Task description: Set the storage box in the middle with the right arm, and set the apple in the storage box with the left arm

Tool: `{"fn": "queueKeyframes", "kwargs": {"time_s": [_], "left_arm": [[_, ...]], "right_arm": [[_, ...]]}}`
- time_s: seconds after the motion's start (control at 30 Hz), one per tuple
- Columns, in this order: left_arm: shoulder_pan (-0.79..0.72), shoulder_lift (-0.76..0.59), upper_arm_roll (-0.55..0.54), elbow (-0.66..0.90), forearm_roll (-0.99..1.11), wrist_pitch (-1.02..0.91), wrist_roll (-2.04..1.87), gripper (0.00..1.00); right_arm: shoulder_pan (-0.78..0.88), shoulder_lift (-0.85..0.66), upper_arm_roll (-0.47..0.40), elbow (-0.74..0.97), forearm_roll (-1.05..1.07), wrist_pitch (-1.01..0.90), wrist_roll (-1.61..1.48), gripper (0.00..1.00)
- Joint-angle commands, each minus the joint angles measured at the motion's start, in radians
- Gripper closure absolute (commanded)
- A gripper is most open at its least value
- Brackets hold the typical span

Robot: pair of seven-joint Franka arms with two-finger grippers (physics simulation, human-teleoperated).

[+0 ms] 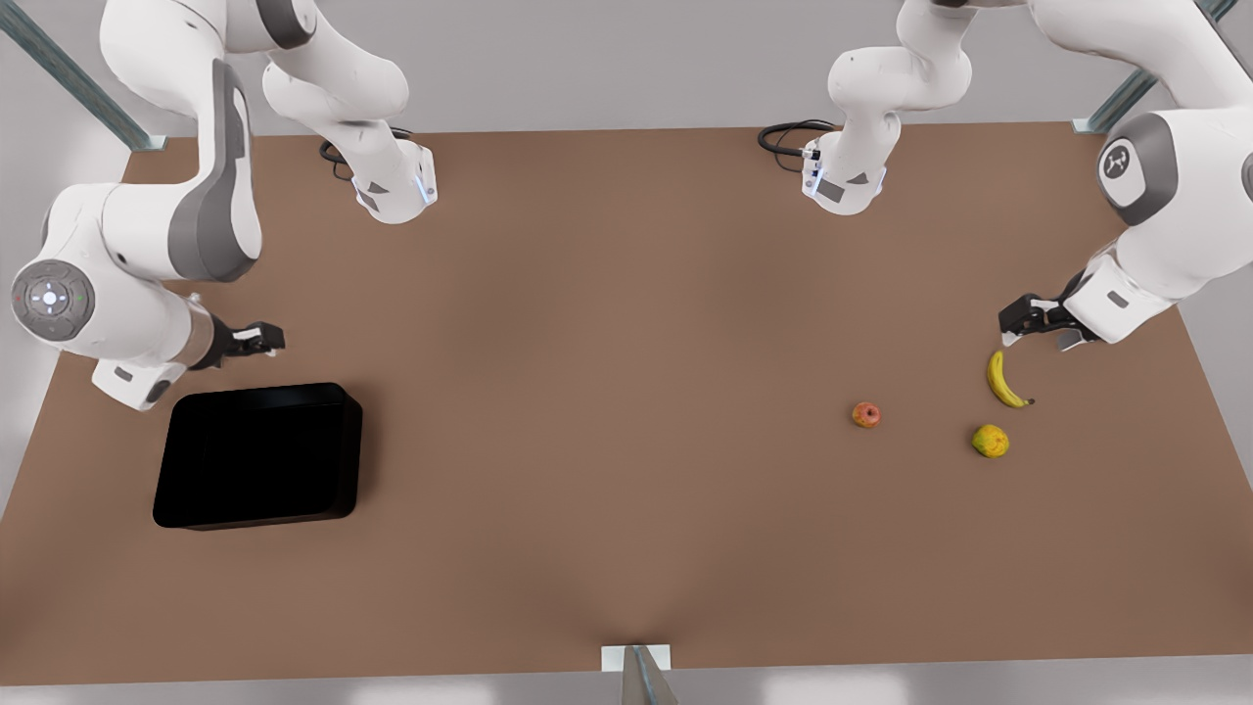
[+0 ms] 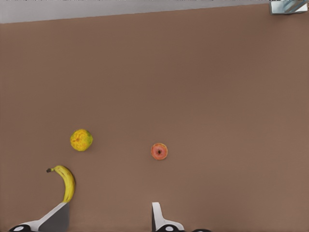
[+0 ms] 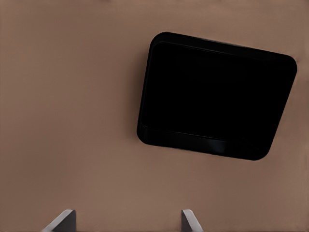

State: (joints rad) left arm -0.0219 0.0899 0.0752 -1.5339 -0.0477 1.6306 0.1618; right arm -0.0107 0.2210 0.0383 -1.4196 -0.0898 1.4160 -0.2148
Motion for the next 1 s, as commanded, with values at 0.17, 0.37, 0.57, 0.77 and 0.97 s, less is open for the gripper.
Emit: {"fn": "queueKeyframes", "kwargs": {"time_s": [0.17,0.37,0.57,0.77,0.97], "left_arm": [[-0.006,0.096,0.078,0.04,-0.135,-0.09,-0.299,0.0],[-0.003,0.316,0.106,-0.098,-0.733,-0.02,-0.981,0.0],[0.0,0.35,0.113,-0.451,-1.319,0.269,-0.982,0.0],[-0.001,0.407,0.143,-0.496,-1.393,0.256,-0.909,0.0],[-0.006,0.464,0.147,-0.516,-1.394,0.276,-0.843,0.0]], "right_arm": [[-0.109,0.136,-0.04,-0.001,-0.06,0.116,-0.145,0.0],[-0.155,0.241,-0.225,-0.251,-0.064,0.652,-0.313,0.0],[-0.18,0.347,-0.25,-0.252,0.035,0.735,-0.321,0.0],[-0.245,0.411,-0.273,-0.216,0.068,0.738,-0.336,0.0],[-0.258,0.485,-0.27,-0.211,0.096,0.821,-0.333,0.0]]}}
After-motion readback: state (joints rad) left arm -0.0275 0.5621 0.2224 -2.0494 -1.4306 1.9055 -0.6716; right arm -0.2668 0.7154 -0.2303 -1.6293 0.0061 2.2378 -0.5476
